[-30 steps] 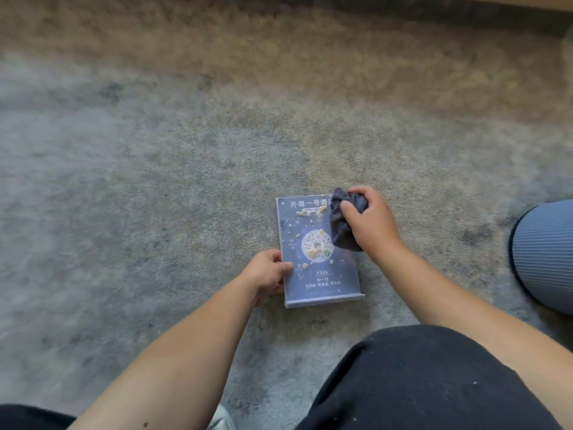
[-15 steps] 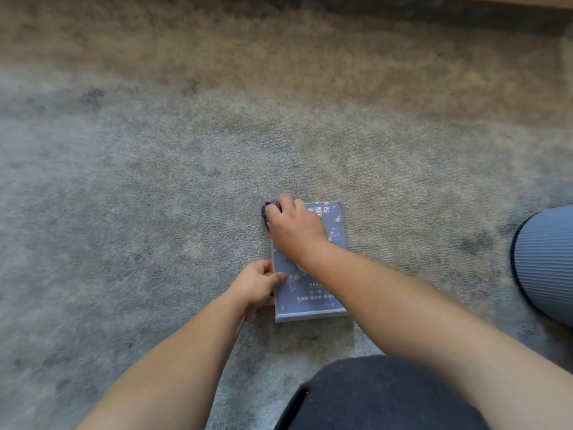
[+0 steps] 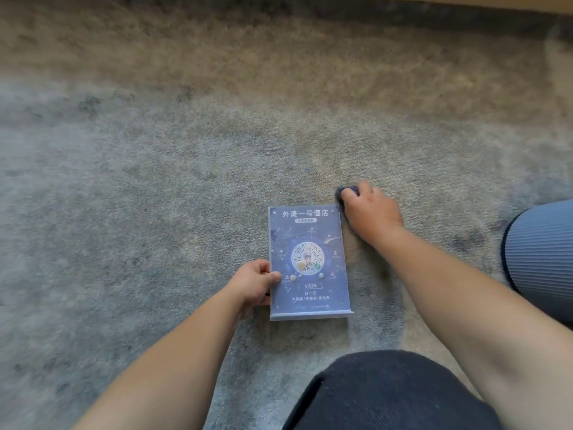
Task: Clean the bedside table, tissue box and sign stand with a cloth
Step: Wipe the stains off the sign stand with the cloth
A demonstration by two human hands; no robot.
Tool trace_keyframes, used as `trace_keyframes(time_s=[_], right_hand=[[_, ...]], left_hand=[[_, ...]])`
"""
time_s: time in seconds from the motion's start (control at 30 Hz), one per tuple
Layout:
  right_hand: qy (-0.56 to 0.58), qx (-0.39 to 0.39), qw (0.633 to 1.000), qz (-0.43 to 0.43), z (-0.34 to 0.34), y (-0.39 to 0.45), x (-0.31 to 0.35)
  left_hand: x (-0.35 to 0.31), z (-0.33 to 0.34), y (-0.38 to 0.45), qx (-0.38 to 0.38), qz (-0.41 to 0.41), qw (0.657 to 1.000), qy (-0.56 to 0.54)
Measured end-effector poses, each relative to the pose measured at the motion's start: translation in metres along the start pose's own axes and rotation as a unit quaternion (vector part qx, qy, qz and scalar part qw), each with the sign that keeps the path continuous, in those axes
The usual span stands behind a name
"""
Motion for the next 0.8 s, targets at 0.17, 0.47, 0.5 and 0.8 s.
trace_keyframes(time_s=[0.17,0.47,0.5,0.8], right_hand=[[0.078,-0.075,0.991,0.082,-0.029,-0.011,-0.039],[0.132,-0.031,0.977,-0.163,-0.015,-0.060,0.149],[0.094,-0.023,0.979,-0.180,-0.005,-0.062,0.157],[0.011,-0.037,0.975,-0.217,0.011,-0.068,0.150]], left_hand=[[0.001,0.001,0.001,0.010,-0.002,1.000,0.002],[-0.004,0.005,0.000,0.024,0.026,0.999,-0.002],[-0.003,0.005,0.000,0.026,0.030,0.999,-0.004],[-0.003,0.006,0.001,0.030,0.028,0.999,-0.020]])
Point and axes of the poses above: each hand's wrist, its own y-axis towards the middle knuckle, its own z-axis out of the palm, x = y × z, the point moved 10 cm from there along y, towards the middle knuckle, and after that the axes turned 9 degrees about z, right-handed, at the moved point
